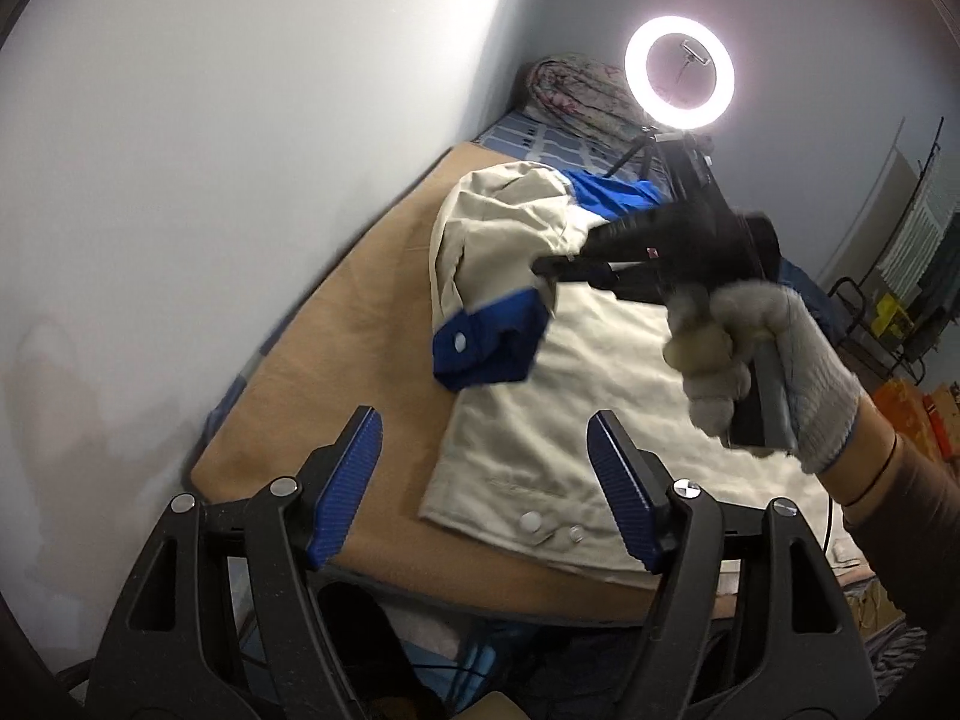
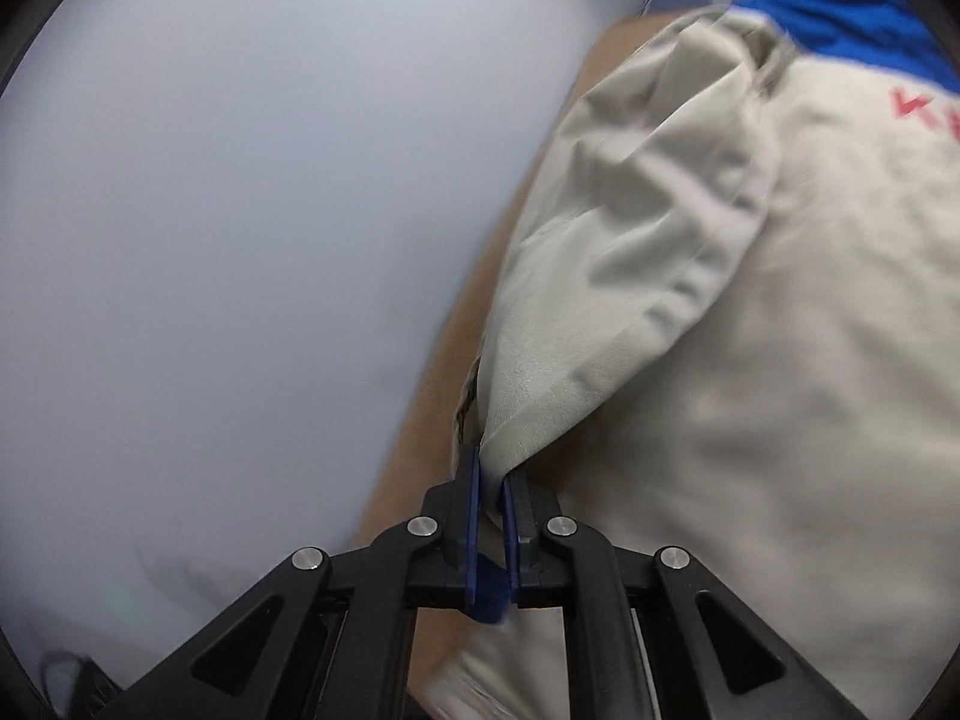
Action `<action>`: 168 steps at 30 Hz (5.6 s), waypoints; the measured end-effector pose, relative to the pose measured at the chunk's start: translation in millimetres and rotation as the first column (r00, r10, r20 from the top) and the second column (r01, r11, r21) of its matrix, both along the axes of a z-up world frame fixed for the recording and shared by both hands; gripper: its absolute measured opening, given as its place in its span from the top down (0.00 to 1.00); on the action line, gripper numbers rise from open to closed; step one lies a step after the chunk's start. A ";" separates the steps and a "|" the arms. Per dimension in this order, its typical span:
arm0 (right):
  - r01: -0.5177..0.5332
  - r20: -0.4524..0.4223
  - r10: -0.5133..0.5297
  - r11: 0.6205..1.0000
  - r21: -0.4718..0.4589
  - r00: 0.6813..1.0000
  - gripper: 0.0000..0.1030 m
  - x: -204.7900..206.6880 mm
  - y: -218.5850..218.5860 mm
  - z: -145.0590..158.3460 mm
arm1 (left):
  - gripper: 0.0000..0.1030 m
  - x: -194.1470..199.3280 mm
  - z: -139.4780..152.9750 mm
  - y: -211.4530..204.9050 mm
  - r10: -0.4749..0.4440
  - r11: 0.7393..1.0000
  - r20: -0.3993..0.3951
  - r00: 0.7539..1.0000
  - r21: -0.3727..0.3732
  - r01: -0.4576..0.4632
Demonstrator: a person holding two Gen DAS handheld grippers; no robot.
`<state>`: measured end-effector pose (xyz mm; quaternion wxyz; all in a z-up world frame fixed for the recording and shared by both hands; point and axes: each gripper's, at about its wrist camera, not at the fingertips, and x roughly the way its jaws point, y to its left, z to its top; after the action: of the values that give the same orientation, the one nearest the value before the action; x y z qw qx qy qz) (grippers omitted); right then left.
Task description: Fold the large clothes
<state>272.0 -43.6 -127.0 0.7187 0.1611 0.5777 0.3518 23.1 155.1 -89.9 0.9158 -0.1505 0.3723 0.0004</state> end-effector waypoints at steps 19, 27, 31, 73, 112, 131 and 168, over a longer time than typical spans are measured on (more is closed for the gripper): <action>0.028 -0.018 -0.029 0.996 -0.084 0.999 0.96 -24.0 -47.8 -70.7 | 0.43 187.7 -111.4 28.8 0.055 0.988 -0.407 0.912 -0.109 -0.108; 0.023 -0.003 -0.023 0.997 -0.074 1.000 0.92 -28.3 -59.4 -67.8 | 0.94 182.4 -81.3 28.4 0.078 0.984 -0.330 0.941 -0.126 -0.126; 0.070 0.060 -0.066 0.996 -0.059 0.996 0.91 -25.9 -77.2 -46.0 | 0.95 164.5 -44.4 28.7 0.086 0.994 -0.221 0.971 -0.049 -0.099; 0.089 0.195 -0.046 0.972 -0.216 0.980 1.00 87.7 33.9 52.0 | 0.97 103.1 22.7 -2.6 -0.128 0.989 0.001 0.992 0.079 0.127; 0.192 -0.023 -0.197 0.970 -0.149 0.980 0.98 -46.6 -150.2 -79.0 | 0.96 113.4 -96.3 -20.7 -0.210 0.954 -0.329 0.921 -0.275 0.120; 0.046 0.313 0.073 0.933 -0.357 0.947 0.71 35.7 -66.6 23.4 | 0.96 91.1 -76.4 -19.0 -0.167 0.984 -0.283 0.945 -0.114 0.140; 0.065 0.355 0.254 0.726 -0.685 0.900 1.00 252.5 80.7 -56.8 | 0.97 86.4 -87.8 13.2 -0.163 0.977 -0.334 0.929 -0.183 0.106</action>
<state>524.4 37.2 -183.8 0.8155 -0.2248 0.5025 0.1786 109.5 168.3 -177.8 0.8185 -0.1960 0.5360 -0.0662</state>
